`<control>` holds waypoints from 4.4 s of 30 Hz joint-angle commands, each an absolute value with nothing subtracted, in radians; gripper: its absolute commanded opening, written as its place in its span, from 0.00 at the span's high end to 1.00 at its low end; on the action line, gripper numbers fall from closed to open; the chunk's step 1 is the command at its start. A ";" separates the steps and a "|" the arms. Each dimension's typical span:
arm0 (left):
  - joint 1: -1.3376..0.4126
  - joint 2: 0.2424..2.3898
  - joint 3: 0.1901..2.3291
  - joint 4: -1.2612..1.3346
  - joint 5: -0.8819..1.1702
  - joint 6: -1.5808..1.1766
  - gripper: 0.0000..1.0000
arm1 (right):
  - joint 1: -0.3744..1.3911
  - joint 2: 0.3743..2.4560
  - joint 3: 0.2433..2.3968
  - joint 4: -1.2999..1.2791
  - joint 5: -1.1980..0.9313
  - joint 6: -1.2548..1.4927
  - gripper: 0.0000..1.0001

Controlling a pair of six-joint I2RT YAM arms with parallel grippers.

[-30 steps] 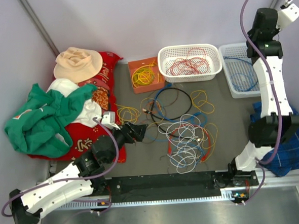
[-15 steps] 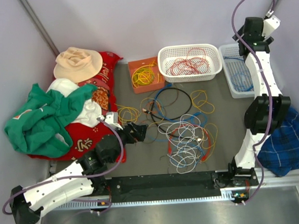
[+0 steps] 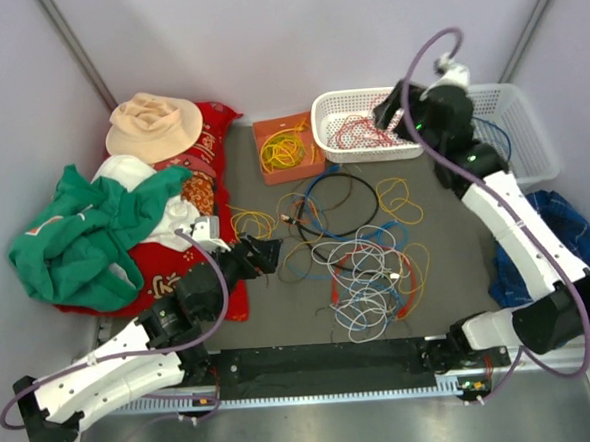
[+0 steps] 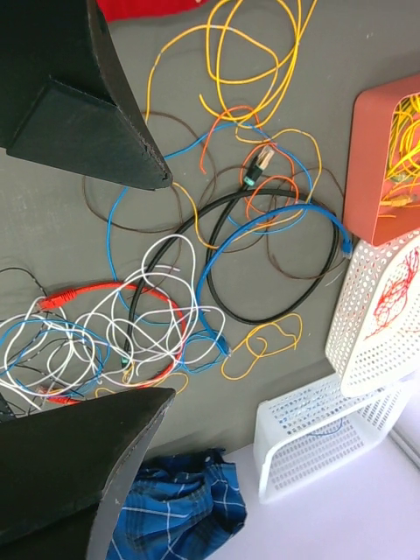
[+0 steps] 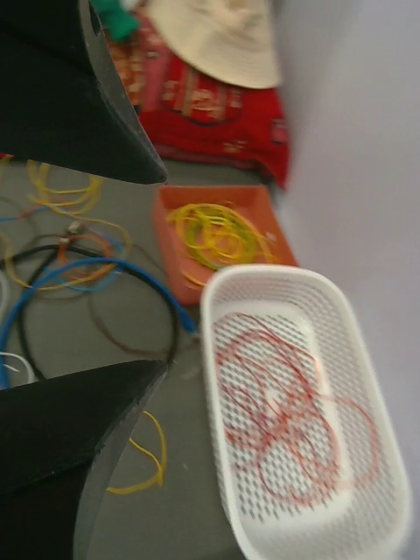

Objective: Untangle the cables

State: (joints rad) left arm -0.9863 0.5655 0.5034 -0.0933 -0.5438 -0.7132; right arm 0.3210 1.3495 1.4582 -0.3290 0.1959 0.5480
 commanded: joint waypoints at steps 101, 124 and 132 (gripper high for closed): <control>-0.983 0.607 0.451 0.084 -0.552 -0.666 0.01 | -0.113 1.859 1.939 -0.324 0.371 0.641 1.00; -0.983 0.580 0.529 -0.116 -0.621 -0.719 0.01 | 0.374 1.543 1.504 -0.258 0.264 0.577 0.09; -0.985 0.545 0.583 -0.305 -0.644 -0.758 0.02 | 0.717 1.410 1.059 -0.187 0.106 0.387 0.17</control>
State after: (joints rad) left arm -0.9863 0.5644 0.5465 -0.2077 -0.6079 -0.7345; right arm 0.5644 1.4532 1.1652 -0.2081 0.1703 0.5301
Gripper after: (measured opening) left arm 0.985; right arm 0.833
